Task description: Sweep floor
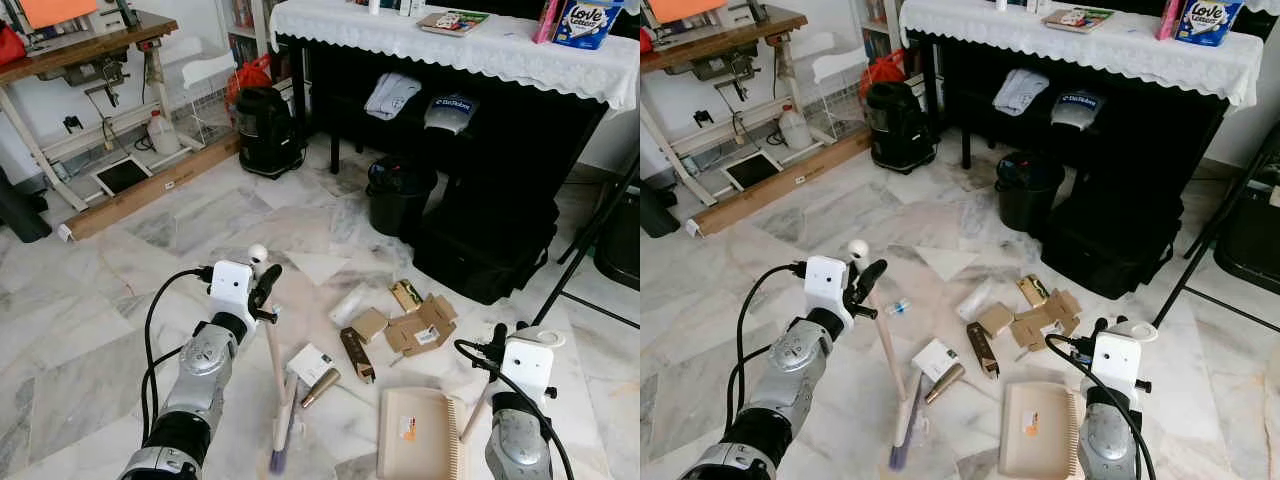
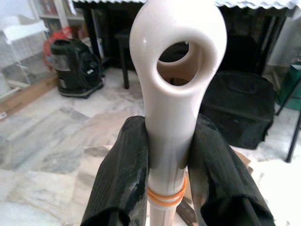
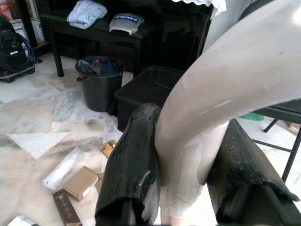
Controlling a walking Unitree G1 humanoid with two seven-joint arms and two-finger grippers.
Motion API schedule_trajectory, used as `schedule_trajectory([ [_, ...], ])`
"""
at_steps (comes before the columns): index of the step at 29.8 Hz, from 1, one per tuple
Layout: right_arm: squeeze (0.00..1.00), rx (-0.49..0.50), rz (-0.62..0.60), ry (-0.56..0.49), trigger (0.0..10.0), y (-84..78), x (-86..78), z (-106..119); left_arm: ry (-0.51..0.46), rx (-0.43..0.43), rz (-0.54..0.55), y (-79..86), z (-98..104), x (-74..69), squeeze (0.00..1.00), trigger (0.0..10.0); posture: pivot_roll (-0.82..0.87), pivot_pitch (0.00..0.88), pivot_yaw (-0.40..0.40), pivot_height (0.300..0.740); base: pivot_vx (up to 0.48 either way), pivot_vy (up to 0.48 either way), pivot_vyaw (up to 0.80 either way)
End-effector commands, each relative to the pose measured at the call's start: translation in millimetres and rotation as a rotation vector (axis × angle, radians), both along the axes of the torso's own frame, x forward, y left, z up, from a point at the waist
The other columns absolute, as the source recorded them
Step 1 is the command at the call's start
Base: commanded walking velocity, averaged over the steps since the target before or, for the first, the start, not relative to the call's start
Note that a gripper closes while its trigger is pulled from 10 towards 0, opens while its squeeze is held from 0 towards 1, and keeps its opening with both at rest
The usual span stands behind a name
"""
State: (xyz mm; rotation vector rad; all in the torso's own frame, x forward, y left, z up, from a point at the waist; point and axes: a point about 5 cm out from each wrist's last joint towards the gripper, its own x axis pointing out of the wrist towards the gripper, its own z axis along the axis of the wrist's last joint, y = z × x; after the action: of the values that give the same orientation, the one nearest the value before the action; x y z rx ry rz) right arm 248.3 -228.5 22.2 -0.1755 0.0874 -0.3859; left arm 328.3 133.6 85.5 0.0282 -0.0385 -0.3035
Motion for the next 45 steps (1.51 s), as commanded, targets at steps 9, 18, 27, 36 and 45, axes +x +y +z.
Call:
schedule_trajectory([
  [9,0.00,-0.007,0.010,-0.031,10.0,2.7,6.0,5,0.023,-0.036,-0.065,-5.4,2,3.0,0.00,10.0,-0.12,0.000,0.061,0.740,0.000,0.000,0.00],
  [18,0.00,-0.037,-0.043,-0.020,10.0,-2.6,3.4,2,0.017,-0.047,-0.087,-4.9,5,2.5,0.00,10.0,-0.11,0.000,0.060,0.740,0.000,0.000,0.00],
  [27,0.00,-0.036,-0.059,0.033,10.0,1.4,-6.1,-13,-0.026,-0.046,-0.062,1.6,17,7.7,0.00,10.0,-0.10,0.000,0.062,0.740,0.000,0.000,0.00],
  [36,0.00,-0.015,-0.050,0.068,10.0,10.2,-11.4,-23,-0.036,-0.056,0.005,8.7,19,9.6,0.00,10.0,-0.10,0.000,0.067,0.740,0.000,0.000,0.00],
  [45,0.00,0.000,-0.066,0.071,10.0,7.5,-12.5,-25,-0.038,-0.076,0.026,5.0,18,11.9,0.00,10.0,-0.10,0.000,0.068,0.740,0.000,0.000,0.00],
])
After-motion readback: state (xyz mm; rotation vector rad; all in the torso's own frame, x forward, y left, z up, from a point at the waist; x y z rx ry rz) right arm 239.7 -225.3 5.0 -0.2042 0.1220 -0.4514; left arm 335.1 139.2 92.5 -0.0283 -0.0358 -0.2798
